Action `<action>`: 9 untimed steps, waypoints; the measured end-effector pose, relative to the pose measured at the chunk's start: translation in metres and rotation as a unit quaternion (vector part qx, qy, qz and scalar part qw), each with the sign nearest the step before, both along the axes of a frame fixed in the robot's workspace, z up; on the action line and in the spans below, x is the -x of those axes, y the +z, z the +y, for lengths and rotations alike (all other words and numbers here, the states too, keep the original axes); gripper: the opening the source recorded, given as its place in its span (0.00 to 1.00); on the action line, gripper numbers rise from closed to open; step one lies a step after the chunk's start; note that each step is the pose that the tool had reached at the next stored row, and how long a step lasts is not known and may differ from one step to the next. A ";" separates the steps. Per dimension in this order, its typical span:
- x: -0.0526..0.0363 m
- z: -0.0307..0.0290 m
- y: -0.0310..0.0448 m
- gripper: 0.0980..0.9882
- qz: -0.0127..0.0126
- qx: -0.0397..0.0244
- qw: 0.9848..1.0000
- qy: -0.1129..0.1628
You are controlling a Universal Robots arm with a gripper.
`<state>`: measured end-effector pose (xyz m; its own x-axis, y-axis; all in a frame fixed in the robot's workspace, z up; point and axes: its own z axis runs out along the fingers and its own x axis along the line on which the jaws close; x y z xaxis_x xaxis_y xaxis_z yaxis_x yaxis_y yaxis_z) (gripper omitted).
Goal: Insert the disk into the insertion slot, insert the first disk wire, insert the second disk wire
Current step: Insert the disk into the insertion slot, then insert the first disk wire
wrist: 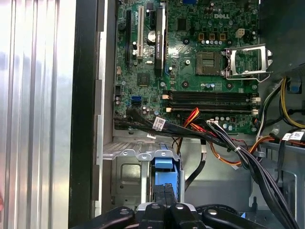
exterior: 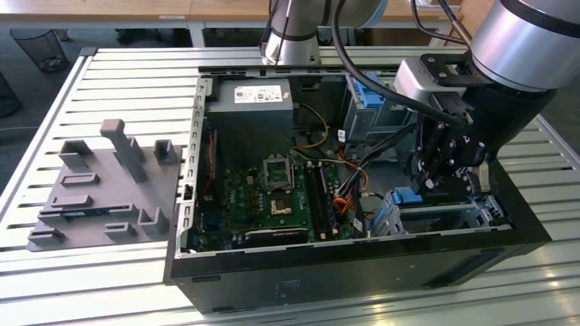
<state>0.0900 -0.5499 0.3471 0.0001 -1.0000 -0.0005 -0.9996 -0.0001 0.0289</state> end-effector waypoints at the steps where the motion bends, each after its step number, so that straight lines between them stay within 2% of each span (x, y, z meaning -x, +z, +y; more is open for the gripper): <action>1: 0.0000 0.0000 -0.0003 0.01 0.000 0.000 1.000 0.000; 9: 0.0001 0.0000 -0.0024 0.01 -0.001 -0.001 1.000 0.000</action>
<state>0.0899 -0.5499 0.3446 0.0001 -1.0000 -0.0018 -0.9996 -0.0002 0.0278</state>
